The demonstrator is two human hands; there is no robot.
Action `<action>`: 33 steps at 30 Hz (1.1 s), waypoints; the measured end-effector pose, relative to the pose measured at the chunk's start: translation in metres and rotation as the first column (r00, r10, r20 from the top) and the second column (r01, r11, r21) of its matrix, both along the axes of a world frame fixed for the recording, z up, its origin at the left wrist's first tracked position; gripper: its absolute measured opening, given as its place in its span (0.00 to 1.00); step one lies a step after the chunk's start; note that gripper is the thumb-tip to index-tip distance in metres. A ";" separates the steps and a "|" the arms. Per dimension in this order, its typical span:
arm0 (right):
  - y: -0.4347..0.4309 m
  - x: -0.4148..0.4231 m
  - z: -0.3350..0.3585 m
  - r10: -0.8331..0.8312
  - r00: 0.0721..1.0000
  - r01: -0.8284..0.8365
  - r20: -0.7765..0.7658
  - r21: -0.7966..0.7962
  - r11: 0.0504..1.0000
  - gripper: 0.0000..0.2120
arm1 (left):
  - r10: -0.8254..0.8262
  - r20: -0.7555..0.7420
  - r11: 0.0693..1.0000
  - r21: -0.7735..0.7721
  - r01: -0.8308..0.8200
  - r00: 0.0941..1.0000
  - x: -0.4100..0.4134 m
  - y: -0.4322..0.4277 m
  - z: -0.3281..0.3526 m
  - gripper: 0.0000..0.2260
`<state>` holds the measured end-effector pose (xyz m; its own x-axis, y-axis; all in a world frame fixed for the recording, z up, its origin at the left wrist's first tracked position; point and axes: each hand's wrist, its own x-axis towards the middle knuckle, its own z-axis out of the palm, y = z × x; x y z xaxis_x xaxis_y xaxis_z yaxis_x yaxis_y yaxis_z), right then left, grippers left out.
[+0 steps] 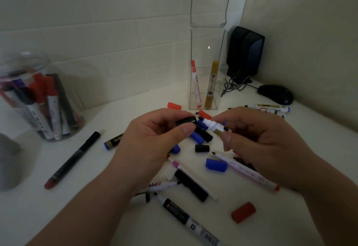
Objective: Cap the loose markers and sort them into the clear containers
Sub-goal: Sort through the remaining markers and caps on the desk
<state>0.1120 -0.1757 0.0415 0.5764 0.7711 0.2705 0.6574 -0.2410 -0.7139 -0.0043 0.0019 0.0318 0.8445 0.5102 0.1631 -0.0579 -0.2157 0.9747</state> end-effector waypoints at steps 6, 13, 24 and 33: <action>-0.004 0.001 0.001 0.076 0.995 -0.073 0.064 -0.044 0.996 0.15 | -0.095 -0.005 0.994 0.049 0.096 0.995 -0.001 0.001 -0.002 0.10; -0.007 -0.002 0.006 0.129 0.968 -0.102 0.215 -0.133 0.986 0.13 | -0.233 -0.111 0.949 0.191 0.251 0.966 0.000 0.003 -0.007 0.12; 0.000 -0.005 0.001 0.151 0.944 -0.130 0.293 -0.090 0.987 0.12 | -0.315 -0.061 0.926 0.201 0.321 0.947 -0.003 0.010 -0.009 0.10; 0.001 -0.002 0.001 0.177 0.984 -0.176 -0.010 -0.183 0.967 0.09 | -0.339 -0.099 0.901 0.253 0.353 0.936 -0.001 0.012 -0.014 0.13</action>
